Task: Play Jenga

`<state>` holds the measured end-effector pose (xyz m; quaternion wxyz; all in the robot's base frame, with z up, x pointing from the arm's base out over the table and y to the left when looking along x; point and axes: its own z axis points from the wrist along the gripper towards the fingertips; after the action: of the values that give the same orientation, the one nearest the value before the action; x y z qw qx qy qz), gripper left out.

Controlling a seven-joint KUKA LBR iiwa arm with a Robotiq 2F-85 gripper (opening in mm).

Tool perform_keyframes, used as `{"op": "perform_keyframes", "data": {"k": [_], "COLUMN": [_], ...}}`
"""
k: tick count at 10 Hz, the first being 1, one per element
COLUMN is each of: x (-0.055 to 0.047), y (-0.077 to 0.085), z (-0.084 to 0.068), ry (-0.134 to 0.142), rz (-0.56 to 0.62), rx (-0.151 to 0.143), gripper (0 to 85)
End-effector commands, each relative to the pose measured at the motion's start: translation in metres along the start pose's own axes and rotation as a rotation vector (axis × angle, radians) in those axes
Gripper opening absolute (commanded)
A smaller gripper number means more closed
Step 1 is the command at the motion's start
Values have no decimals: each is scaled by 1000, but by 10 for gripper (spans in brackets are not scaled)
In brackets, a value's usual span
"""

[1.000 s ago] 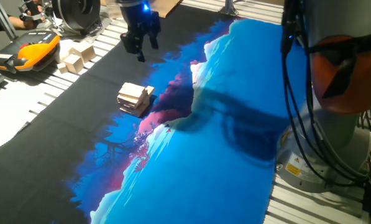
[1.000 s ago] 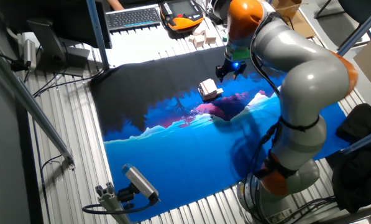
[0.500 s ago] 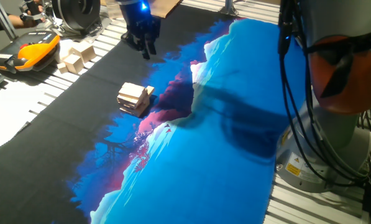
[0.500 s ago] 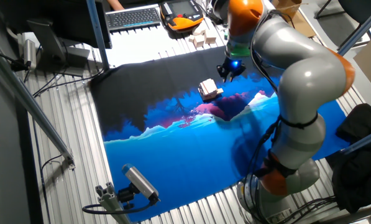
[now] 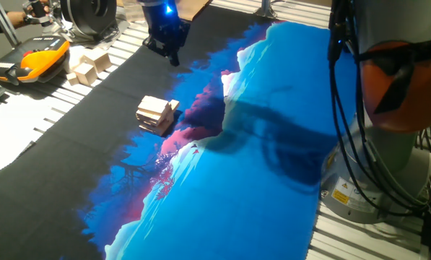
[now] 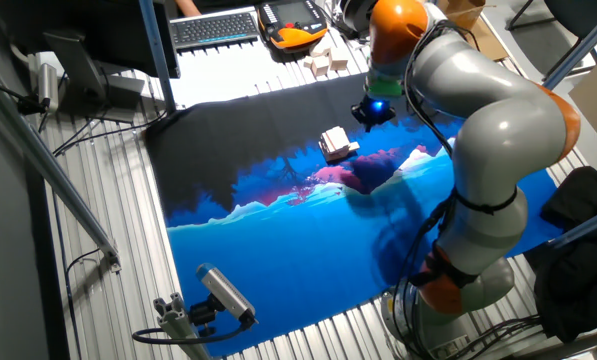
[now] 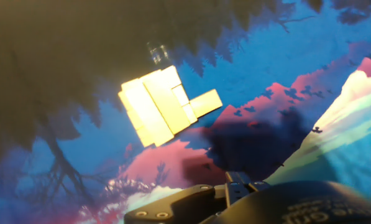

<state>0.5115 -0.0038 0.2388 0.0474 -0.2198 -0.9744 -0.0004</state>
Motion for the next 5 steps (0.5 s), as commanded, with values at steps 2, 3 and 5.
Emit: {"op": "perform_keyframes", "data": {"k": [2, 3, 5], "x": [-1, -2, -2], "y": [-1, -1, -3], "z": [-8, -13, -15], "ry": [26, 7, -52], "rz": [355, 403, 451], "rx": [-149, -133, -37], "gripper": [0, 0, 0]}}
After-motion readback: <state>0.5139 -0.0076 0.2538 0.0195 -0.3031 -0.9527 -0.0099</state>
